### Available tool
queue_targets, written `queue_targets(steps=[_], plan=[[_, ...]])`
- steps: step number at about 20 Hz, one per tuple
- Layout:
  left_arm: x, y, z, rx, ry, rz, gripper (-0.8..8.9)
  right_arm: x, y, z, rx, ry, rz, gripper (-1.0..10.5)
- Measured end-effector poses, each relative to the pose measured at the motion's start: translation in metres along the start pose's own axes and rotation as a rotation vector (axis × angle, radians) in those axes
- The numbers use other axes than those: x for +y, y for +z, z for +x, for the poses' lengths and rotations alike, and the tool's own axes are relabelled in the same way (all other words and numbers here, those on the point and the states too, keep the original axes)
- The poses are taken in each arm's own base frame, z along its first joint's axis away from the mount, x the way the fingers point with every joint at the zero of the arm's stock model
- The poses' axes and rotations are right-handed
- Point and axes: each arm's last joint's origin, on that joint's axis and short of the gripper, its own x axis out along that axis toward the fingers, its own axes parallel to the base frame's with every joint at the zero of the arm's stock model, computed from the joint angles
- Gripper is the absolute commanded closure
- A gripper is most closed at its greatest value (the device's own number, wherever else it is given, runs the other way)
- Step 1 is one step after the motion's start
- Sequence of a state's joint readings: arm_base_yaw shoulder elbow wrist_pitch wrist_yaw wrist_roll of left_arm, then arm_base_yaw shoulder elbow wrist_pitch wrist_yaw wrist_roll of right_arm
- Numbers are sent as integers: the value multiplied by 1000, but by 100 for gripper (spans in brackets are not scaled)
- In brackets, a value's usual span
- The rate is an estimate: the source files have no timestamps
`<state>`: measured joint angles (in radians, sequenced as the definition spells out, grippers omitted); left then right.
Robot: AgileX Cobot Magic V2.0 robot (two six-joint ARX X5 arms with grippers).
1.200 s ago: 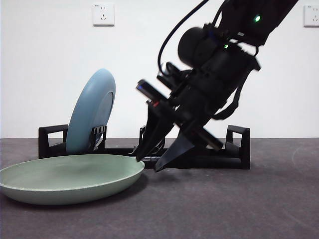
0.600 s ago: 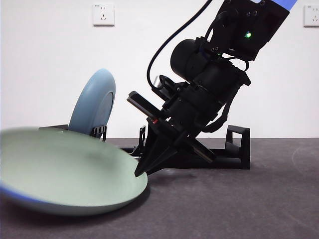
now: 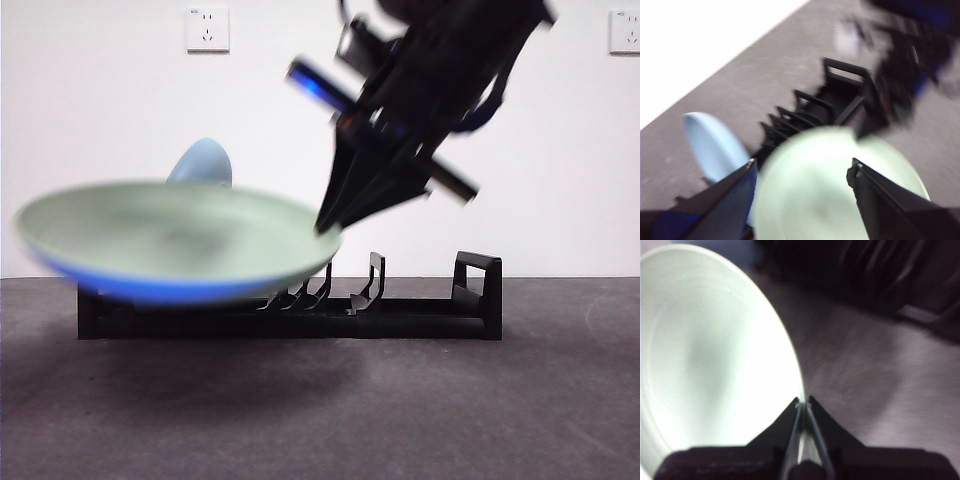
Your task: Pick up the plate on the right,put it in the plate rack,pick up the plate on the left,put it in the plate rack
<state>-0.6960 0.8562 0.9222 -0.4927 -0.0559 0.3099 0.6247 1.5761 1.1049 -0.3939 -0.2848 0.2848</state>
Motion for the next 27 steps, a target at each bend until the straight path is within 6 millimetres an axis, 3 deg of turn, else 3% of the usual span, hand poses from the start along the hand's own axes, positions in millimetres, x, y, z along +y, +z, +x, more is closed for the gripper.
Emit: queue_targets(steps=[6, 10, 13, 18, 24, 27], plan=[[-51, 3, 23, 94, -134, 207, 503, -31, 8, -40, -65, -75, 85, 956], [-97, 0, 44, 185, -155, 397, 503, -40, 6, -47, -49, -99, 112, 956], [-117, -8, 62, 262, -142, 508, 503, -41, 6, -53, -52, -90, 114, 956], [-132, -16, 92, 305, -114, 549, 504, -38, 6, -67, -63, -61, 116, 956], [-126, -21, 113, 321, -114, 533, 519, -38, 2, -67, -25, -66, 115, 956], [-126, -24, 118, 334, -150, 529, 725, -38, 1, -68, -19, -67, 112, 956]])
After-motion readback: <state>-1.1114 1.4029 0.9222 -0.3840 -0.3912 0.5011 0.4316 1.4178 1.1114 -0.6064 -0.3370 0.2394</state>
